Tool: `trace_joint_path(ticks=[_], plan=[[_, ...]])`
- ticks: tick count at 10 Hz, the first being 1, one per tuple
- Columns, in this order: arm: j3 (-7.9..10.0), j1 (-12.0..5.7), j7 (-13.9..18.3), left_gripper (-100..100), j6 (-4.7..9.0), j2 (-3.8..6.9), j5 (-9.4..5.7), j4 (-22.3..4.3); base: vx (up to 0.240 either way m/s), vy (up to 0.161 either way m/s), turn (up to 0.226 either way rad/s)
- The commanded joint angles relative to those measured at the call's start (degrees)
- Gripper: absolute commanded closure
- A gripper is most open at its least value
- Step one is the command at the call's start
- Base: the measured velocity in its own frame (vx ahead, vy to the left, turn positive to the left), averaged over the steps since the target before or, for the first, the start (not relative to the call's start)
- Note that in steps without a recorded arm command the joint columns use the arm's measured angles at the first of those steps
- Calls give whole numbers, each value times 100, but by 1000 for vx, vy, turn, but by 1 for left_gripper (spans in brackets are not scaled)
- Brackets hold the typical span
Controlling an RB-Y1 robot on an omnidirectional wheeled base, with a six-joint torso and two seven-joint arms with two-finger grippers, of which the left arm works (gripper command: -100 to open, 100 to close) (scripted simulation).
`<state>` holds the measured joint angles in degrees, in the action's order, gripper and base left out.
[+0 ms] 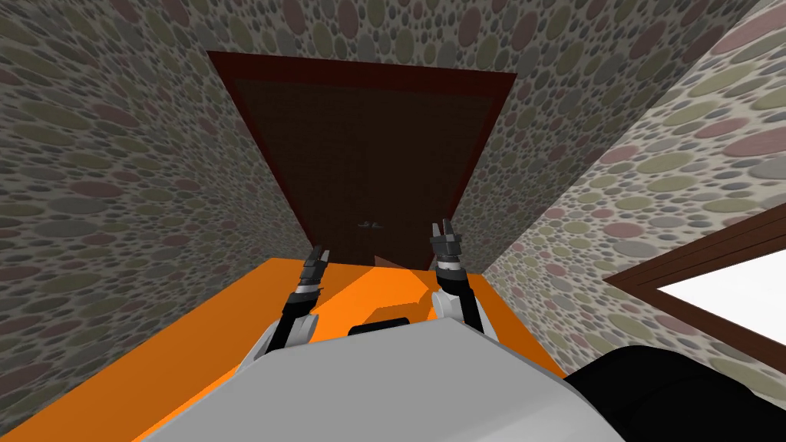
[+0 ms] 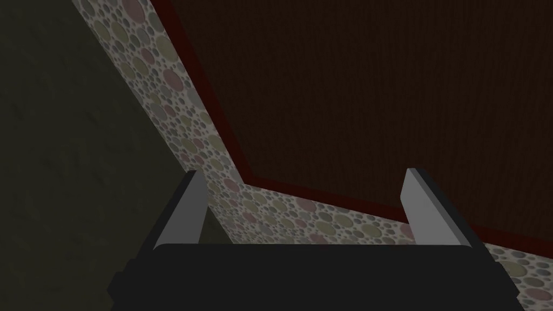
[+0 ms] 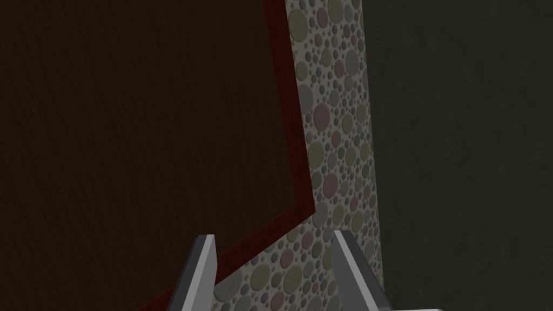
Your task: Pull the door open
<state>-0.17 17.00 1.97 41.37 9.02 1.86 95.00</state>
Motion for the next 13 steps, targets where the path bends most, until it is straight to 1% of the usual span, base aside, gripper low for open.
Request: trace_joint_path(ticks=[1, 8, 9, 13], plan=[[-1, -66, 70, -100, 61, 39, -26, -286, 107, -19, -81], [20, -376, 364, -100, 234, 232, -153, -1453, 101, -11, -77], [20, -376, 364, -100, 234, 232, -153, -1481, 60, -6, -24], [32, -548, 527, -100, 330, 337, -223, -2140, 88, -9, -68]])
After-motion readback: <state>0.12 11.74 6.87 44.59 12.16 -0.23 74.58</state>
